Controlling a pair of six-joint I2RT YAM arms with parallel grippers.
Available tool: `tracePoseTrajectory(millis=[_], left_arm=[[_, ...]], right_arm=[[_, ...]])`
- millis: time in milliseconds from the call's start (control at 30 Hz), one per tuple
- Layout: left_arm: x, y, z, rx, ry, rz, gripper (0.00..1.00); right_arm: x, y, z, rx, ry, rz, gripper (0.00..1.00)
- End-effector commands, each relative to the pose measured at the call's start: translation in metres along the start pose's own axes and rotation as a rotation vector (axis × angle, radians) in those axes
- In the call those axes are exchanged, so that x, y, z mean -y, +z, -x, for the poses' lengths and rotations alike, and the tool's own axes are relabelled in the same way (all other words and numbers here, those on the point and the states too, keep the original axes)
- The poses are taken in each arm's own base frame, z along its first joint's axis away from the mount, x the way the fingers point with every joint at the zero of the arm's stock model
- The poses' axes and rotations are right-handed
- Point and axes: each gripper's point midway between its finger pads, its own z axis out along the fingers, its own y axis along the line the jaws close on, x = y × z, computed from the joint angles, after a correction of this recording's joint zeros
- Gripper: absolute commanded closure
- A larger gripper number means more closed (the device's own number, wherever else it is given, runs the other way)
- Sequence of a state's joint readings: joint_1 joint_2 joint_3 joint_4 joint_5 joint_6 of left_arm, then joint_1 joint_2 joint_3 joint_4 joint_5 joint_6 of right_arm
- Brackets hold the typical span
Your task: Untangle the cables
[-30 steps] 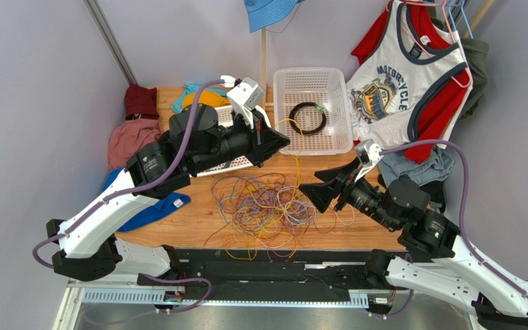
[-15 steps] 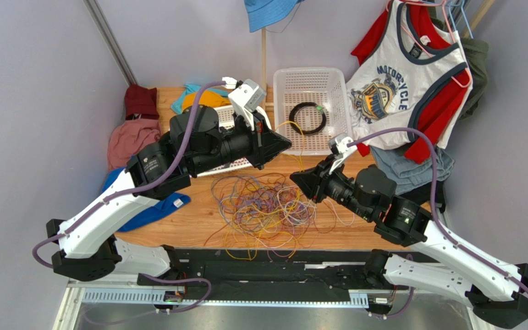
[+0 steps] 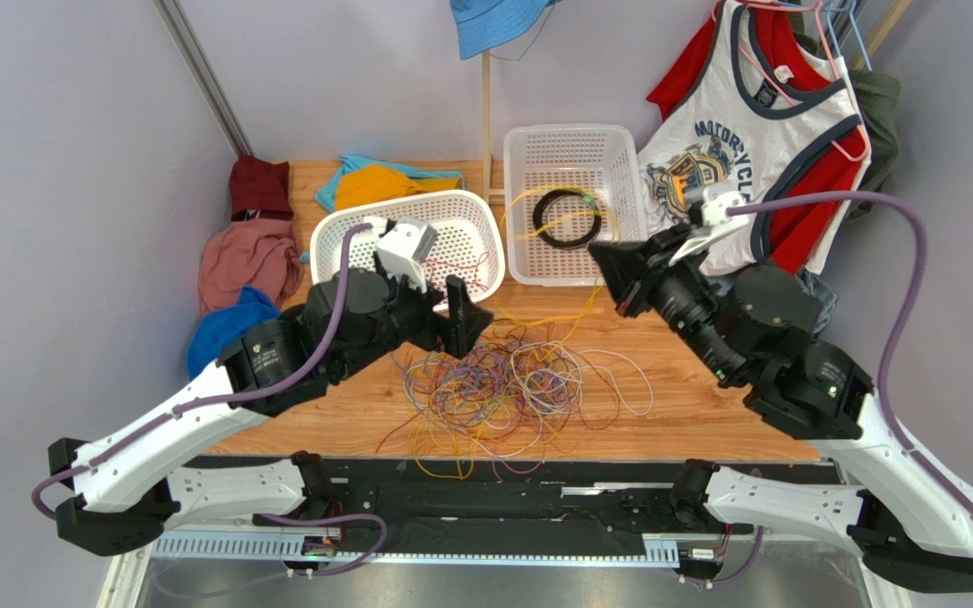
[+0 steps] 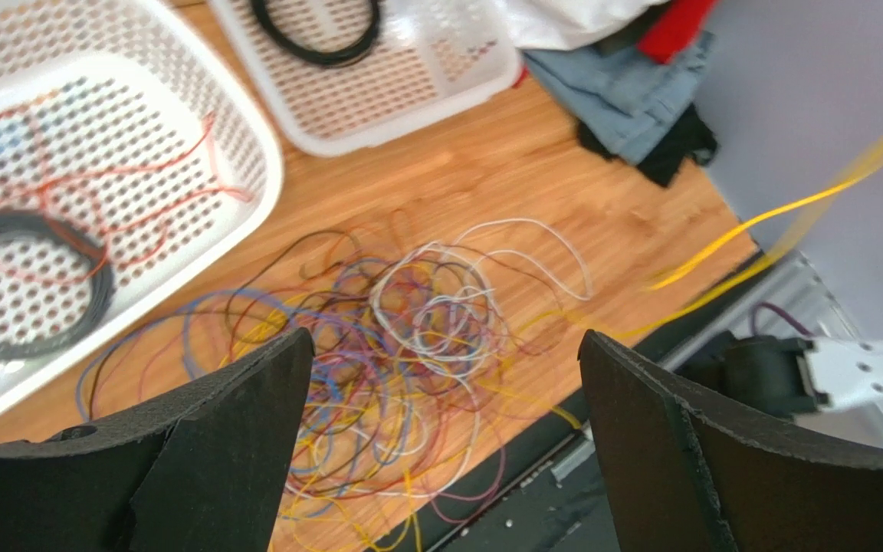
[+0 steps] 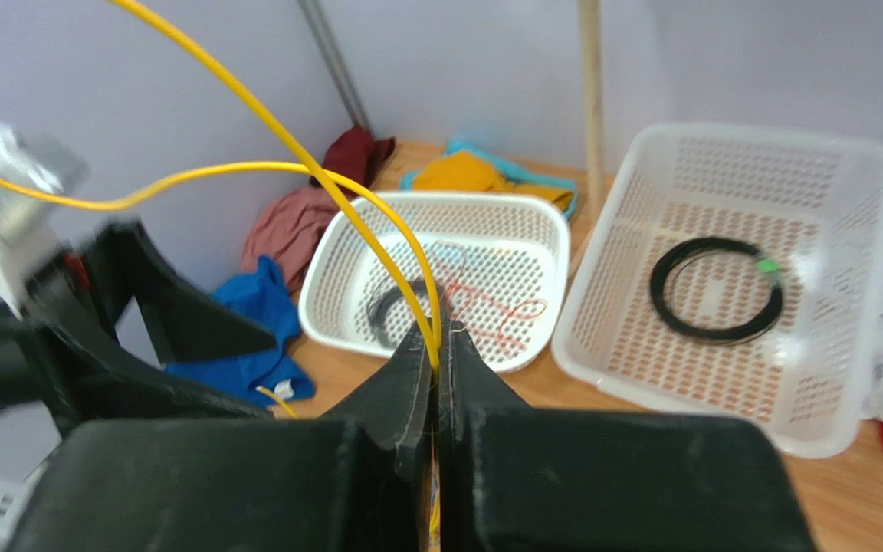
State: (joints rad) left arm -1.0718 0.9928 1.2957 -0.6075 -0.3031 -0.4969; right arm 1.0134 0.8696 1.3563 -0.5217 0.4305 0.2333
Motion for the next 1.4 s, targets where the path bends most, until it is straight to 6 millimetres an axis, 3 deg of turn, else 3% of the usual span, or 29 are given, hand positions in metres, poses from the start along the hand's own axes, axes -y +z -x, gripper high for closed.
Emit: tracePoseTrajectory(millis=[0,33,133,267,433,467,500,567,667,700,733,833,900,1033,1100,1133,1167,1233,1267,1333,1367], left_arm=[[-0.054,-0.012,-0.031,0.040,-0.112,0.219,0.05],[-0.059,-0.012,-0.040,0.036,-0.124,0.226,0.05],[-0.078,-0.010,-0.085,0.002,-0.169,0.254,0.04],[-0.079,-0.008,-0.114,-0.011,-0.244,0.211,0.05],[-0.078,0.004,-0.147,-0.075,-0.280,0.191,0.07],[-0.075,0.006,-0.148,-0.076,-0.288,0.175,0.08],[-0.075,0.008,-0.151,-0.083,-0.290,0.173,0.08],[-0.076,0.011,-0.159,-0.105,-0.287,0.180,0.09],[-0.076,0.015,-0.167,-0.122,-0.293,0.182,0.09],[-0.078,0.015,-0.173,-0.131,-0.288,0.185,0.09],[-0.077,0.016,-0.173,-0.125,-0.295,0.179,0.09],[-0.079,0.017,-0.179,-0.122,-0.303,0.174,0.09],[-0.082,0.017,-0.183,-0.120,-0.304,0.178,0.09],[-0.086,0.017,-0.183,-0.103,-0.288,0.184,0.09],[-0.087,0.017,-0.185,-0.106,-0.279,0.185,0.09],[-0.088,0.017,-0.186,-0.107,-0.271,0.189,0.09],[-0.089,0.018,-0.187,-0.109,-0.269,0.192,0.09],[-0.091,0.018,-0.190,-0.114,-0.261,0.197,0.09],[-0.092,0.018,-0.192,-0.118,-0.258,0.199,0.09],[-0.093,0.018,-0.193,-0.119,-0.254,0.205,0.09],[-0.093,0.018,-0.193,-0.118,-0.254,0.207,0.09]], right_arm=[[0.023,0.001,0.047,0.067,-0.099,-0.161,1.00],[0.025,0.000,0.069,0.110,-0.092,-0.188,1.00],[0.029,0.021,0.093,0.136,-0.127,-0.246,1.00],[0.037,0.039,0.151,0.258,-0.084,-0.297,1.00],[0.076,0.091,0.163,0.348,-0.045,-0.444,1.00],[0.092,0.098,0.165,0.361,-0.038,-0.478,1.00],[0.096,0.117,0.162,0.370,-0.021,-0.470,1.00],[0.114,0.130,0.163,0.390,-0.010,-0.505,1.00],[0.130,0.157,0.160,0.416,-0.010,-0.518,1.00],[0.130,0.161,0.168,0.440,-0.015,-0.504,1.00],[0.138,0.179,0.157,0.418,-0.029,-0.514,1.00],[0.153,0.199,0.148,0.403,-0.048,-0.528,1.00],[0.173,0.219,0.126,0.367,-0.047,-0.556,1.00],[0.218,0.253,0.053,0.236,-0.029,-0.621,1.00],[0.241,0.271,0.004,0.114,-0.027,-0.659,1.00],[0.254,0.274,-0.008,0.082,-0.019,-0.682,1.00],[0.269,0.281,-0.043,0.005,0.000,-0.715,1.00],[0.291,0.283,-0.066,-0.051,0.029,-0.748,1.00],[0.299,0.287,-0.095,-0.127,0.047,-0.751,1.00],[0.306,0.290,-0.110,-0.189,0.064,-0.731,0.96],[0.303,0.289,-0.114,-0.228,0.071,-0.718,0.86]])
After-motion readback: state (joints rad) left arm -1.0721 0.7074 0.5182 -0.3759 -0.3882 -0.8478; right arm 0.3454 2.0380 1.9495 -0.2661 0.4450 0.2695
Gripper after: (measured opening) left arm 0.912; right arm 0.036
